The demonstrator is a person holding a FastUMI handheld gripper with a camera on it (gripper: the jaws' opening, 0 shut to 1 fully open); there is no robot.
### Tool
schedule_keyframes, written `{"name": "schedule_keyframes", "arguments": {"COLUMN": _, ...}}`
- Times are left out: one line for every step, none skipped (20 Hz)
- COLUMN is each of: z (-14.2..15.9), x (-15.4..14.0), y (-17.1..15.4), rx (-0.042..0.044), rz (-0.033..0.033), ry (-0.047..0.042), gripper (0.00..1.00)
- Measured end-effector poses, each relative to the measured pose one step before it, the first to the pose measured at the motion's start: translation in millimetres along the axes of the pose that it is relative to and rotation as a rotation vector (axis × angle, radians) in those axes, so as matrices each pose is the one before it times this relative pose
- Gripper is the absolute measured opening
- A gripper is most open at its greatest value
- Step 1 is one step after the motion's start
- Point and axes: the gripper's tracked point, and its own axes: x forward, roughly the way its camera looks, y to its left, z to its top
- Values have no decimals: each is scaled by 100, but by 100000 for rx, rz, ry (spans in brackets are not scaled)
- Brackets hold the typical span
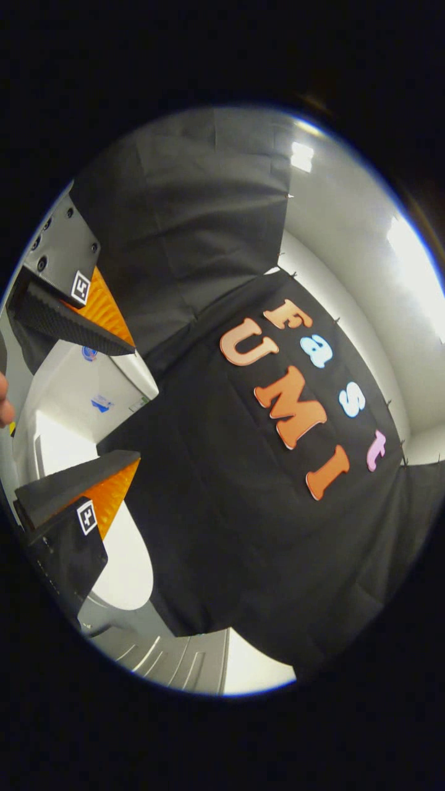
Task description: Open the toilet lid.
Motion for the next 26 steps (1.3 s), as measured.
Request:
{"name": "schedule_keyframes", "arguments": {"z": -1268, "x": 126, "y": -2468, "rx": 1469, "rz": -4204, "ry": 2050, "gripper": 98}}
{"name": "schedule_keyframes", "arguments": {"z": -792, "x": 36, "y": -2082, "rx": 2407, "rz": -3464, "ry": 1624, "gripper": 97}}
{"name": "schedule_keyframes", "arguments": {"z": -837, "x": -52, "y": -1932, "rx": 2824, "rz": -3248, "ry": 991, "gripper": 97}}
{"name": "schedule_keyframes", "arguments": {"z": -716, "x": 131, "y": -1853, "rx": 3656, "rz": -3799, "ry": 1836, "gripper": 97}}
{"name": "schedule_keyframes", "arguments": {"z": -584, "x": 16, "y": -2014, "rx": 3294, "rz": -3257, "ry": 912, "gripper": 97}}
{"name": "schedule_keyframes", "arguments": {"z": -641, "x": 53, "y": -2083, "rx": 3550, "rz": -3549, "ry": 801, "gripper": 97}}
{"name": "schedule_keyframes", "arguments": {"z": -506, "x": 175, "y": -1973, "rx": 3705, "rz": -3052, "ry": 489, "gripper": 97}}
{"name": "schedule_keyframes", "arguments": {"z": -414, "x": 49, "y": -1650, "rx": 4089, "rz": -2160, "ry": -316, "gripper": 97}}
{"name": "schedule_keyframes", "arguments": {"z": -444, "x": -133, "y": -1435, "rx": 4444, "rz": -1685, "ry": -91, "gripper": 97}}
{"name": "schedule_keyframes", "arguments": {"z": -419, "x": 193, "y": -1337, "rx": 4672, "rz": -2067, "ry": -335, "gripper": 97}}
{"name": "schedule_keyframes", "arguments": {"z": -332, "x": -137, "y": -1366, "rx": 4604, "rz": -1378, "ry": -251, "gripper": 97}}
{"name": "schedule_keyframes", "arguments": {"z": -361, "x": 213, "y": -1254, "rx": 4512, "rz": -1579, "ry": -191, "gripper": 97}}
{"name": "schedule_keyframes", "arguments": {"z": -363, "x": 112, "y": -1365, "rx": 3277, "rz": -1847, "ry": -141, "gripper": 97}}
{"name": "schedule_keyframes", "arguments": {"z": -208, "x": 351, "y": -783, "rx": 1838, "rz": -1949, "ry": 678, "gripper": 96}}
{"name": "schedule_keyframes", "arguments": {"z": -396, "x": 241, "y": -1224, "rx": -108, "rz": -2505, "ry": 696, "gripper": 96}}
{"name": "schedule_keyframes", "arguments": {"z": -435, "x": 381, "y": -1328, "rx": -746, "rz": -2886, "ry": 1240, "gripper": 96}}
{"name": "schedule_keyframes", "arguments": {"z": -118, "x": 260, "y": -1014, "rx": -824, "rz": -2659, "ry": -158, "gripper": 97}}
{"name": "schedule_keyframes", "arguments": {"z": 122, "x": 312, "y": -849, "rx": -214, "rz": -2592, "ry": -776, "gripper": 96}}
{"name": "schedule_keyframes", "arguments": {"z": 312, "x": 148, "y": -957, "rx": 452, "rz": -2838, "ry": -1120, "gripper": 97}}
{"name": "schedule_keyframes", "arguments": {"z": -17, "x": 321, "y": -920, "rx": 846, "rz": -2920, "ry": -168, "gripper": 97}}
{"name": "schedule_keyframes", "arguments": {"z": -41, "x": 206, "y": -695, "rx": 859, "rz": -1775, "ry": -244, "gripper": 97}}
{"name": "schedule_keyframes", "arguments": {"z": -100, "x": 240, "y": -481, "rx": 1075, "rz": -813, "ry": 229, "gripper": 97}}
{"name": "schedule_keyframes", "arguments": {"z": -338, "x": 414, "y": -773, "rx": 953, "rz": -1380, "ry": 1039, "gripper": 97}}
{"name": "schedule_keyframes", "arguments": {"z": -532, "x": 582, "y": -723, "rx": 624, "rz": -1771, "ry": 1416, "gripper": 97}}
{"name": "schedule_keyframes", "arguments": {"z": -408, "x": 452, "y": -533, "rx": 770, "rz": -708, "ry": 1500, "gripper": 97}}
{"name": "schedule_keyframes", "arguments": {"z": -281, "x": 409, "y": -516, "rx": 686, "rz": -710, "ry": 1031, "gripper": 97}}
